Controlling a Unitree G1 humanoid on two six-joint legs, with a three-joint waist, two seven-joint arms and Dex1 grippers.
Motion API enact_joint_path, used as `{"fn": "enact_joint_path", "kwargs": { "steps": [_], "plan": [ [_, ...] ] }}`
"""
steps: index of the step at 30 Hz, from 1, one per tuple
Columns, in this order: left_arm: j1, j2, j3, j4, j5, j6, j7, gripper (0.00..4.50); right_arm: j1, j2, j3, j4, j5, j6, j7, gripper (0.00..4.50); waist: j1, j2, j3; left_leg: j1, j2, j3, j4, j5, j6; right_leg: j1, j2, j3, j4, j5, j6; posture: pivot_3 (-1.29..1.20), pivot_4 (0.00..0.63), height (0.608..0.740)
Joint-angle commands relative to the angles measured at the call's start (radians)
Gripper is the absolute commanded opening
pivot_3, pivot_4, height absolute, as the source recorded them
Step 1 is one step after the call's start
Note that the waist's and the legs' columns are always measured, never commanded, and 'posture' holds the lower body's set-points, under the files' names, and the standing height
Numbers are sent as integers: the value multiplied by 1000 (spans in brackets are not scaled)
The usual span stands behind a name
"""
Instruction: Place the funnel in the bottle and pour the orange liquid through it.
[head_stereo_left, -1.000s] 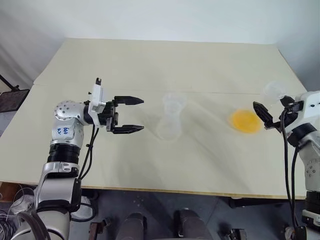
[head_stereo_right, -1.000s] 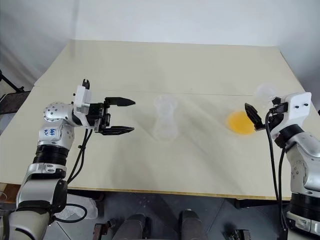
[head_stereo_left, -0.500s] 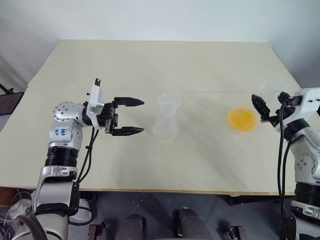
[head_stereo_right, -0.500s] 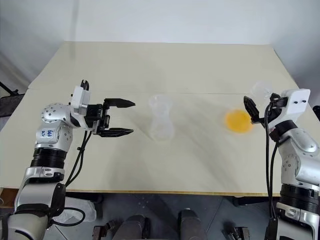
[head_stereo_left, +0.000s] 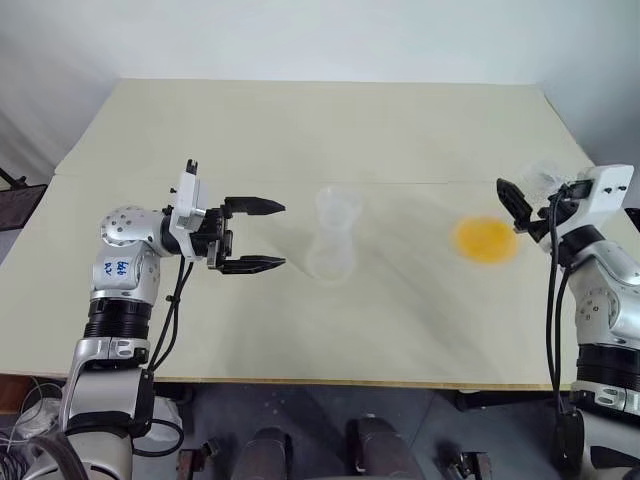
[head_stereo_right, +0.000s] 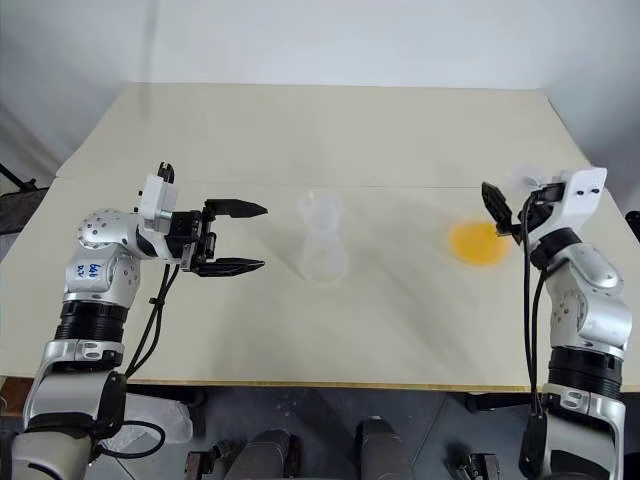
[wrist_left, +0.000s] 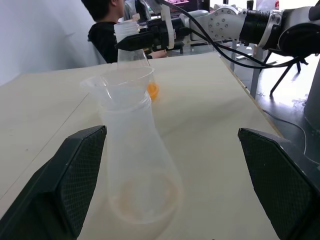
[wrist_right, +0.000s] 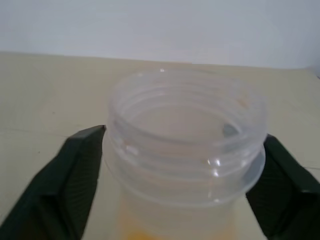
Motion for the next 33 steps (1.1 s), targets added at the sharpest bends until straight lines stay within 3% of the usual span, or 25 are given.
{"fn": "enact_joint_path", "kwargs": {
  "steps": [1, 8, 20, 25, 33],
  "plan": [
    [10, 14, 30, -47, -32, 4, 9, 4500, -20, -4, -24, -17, 18, -23, 1, 2582, 0, 0, 0, 0, 0, 0, 0, 0, 0, 0, 0, 0, 0, 0, 0, 0, 150, 740],
    [25, 12, 25, -54, -32, 1, 14, 4500, -1, -24, -1, -104, 29, 3, 35, 2458, 0, 0, 0, 0, 0, 0, 0, 0, 0, 0, 0, 0, -1, 0, 0, 0, 150, 740],
    [-36, -26, 24, 86, 3, -99, 30, 4500, -125, -149, 245, -515, -37, 268, 44, 2458, 4, 2, 1, -1, 0, -1, -1, 0, 0, -2, 0, 0, -5, 0, 0, 0, 150, 740],
    [-79, -21, 39, 141, -7, -104, 16, 4500, -225, -204, 431, -605, -216, 298, 21, 2458, 3, 2, 1, -3, -1, -1, -1, 0, 0, -2, -2, -1, -6, 0, 0, 0, 150, 740],
    [-122, -31, 34, 197, -7, -96, -14, 4500, -245, -186, 550, -634, -400, 260, 3, 2458, 1, 2, 1, -3, -1, -1, -2, 0, 0, -3, -2, -1, -6, 0, 0, 0, 150, 740]
  ]
}}
